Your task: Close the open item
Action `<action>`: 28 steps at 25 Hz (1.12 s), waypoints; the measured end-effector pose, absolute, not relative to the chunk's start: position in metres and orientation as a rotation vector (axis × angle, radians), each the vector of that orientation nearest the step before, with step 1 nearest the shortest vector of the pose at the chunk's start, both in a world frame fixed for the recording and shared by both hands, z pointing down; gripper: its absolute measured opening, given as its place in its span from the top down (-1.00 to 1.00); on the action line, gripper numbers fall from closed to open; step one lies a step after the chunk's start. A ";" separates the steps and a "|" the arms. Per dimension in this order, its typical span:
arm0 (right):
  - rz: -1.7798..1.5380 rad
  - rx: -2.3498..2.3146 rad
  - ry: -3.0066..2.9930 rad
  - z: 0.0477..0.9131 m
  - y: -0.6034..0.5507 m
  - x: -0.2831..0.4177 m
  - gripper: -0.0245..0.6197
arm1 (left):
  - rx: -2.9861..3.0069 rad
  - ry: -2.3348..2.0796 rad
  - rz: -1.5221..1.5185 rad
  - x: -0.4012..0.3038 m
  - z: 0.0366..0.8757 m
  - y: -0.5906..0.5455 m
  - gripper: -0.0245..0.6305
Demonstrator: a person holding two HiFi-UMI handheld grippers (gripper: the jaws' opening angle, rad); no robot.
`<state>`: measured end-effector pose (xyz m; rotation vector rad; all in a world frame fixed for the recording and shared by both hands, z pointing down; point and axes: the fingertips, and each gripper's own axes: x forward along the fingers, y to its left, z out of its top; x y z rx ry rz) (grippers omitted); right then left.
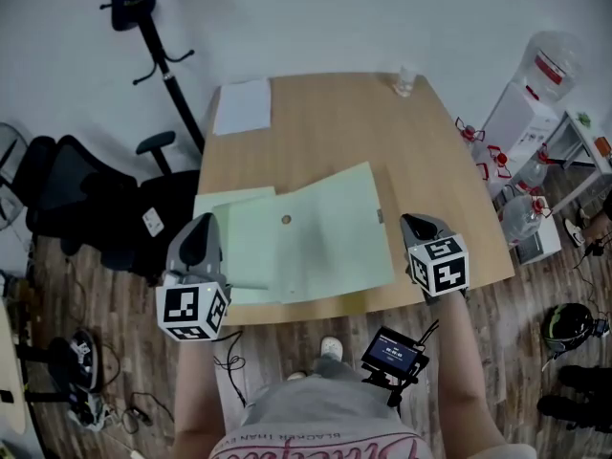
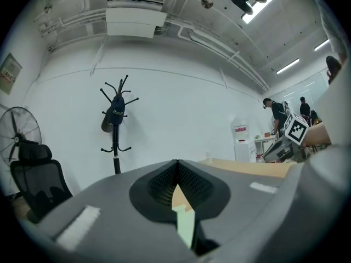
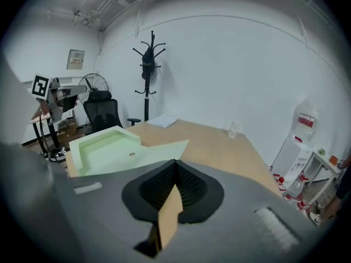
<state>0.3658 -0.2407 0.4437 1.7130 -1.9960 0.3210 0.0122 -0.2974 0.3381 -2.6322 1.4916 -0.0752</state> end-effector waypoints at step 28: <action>0.743 1.113 -2.108 0.550 -0.267 0.332 0.92 | -2.574 1.642 -0.204 0.037 0.363 -0.305 0.89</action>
